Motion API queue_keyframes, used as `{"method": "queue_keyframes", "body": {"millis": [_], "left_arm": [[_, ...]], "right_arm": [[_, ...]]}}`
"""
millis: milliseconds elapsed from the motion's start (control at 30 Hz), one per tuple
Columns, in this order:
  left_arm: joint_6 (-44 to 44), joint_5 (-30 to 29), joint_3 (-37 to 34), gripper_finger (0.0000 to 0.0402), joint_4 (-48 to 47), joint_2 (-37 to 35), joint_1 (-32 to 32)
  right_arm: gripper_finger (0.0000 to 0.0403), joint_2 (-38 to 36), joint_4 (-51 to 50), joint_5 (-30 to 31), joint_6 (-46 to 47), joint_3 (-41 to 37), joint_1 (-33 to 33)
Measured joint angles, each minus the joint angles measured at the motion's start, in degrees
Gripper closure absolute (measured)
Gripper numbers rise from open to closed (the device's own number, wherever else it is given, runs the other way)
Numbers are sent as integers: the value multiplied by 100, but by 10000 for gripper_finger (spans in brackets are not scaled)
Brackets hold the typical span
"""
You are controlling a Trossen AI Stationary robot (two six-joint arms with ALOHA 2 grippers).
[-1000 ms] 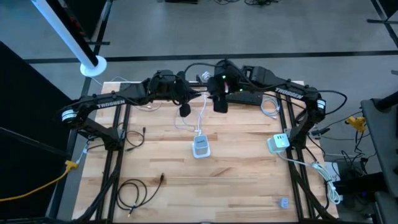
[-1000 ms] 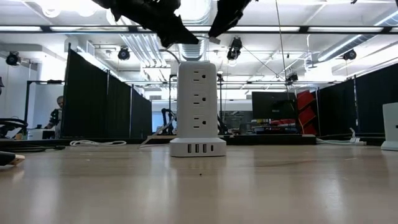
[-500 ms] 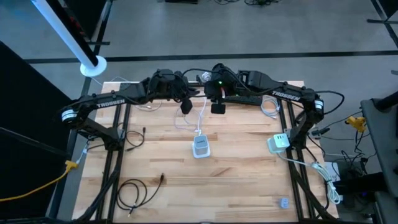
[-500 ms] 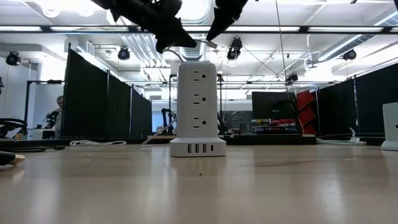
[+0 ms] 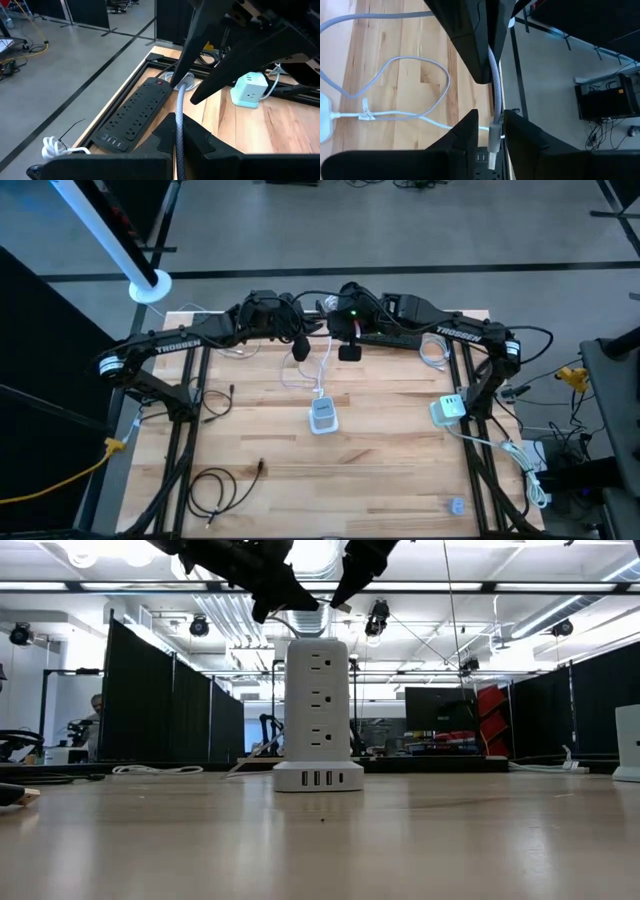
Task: Insert USB
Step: Insert the bottom white charger cable into the black outlet extension
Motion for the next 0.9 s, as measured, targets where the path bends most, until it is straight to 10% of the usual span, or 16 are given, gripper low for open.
{"method": "queue_keyframes", "body": {"millis": [900], "left_arm": [[781,407,0,361,-62,-27,2]], "right_arm": [[393,127,133,-763,817,-20,-437]]}}
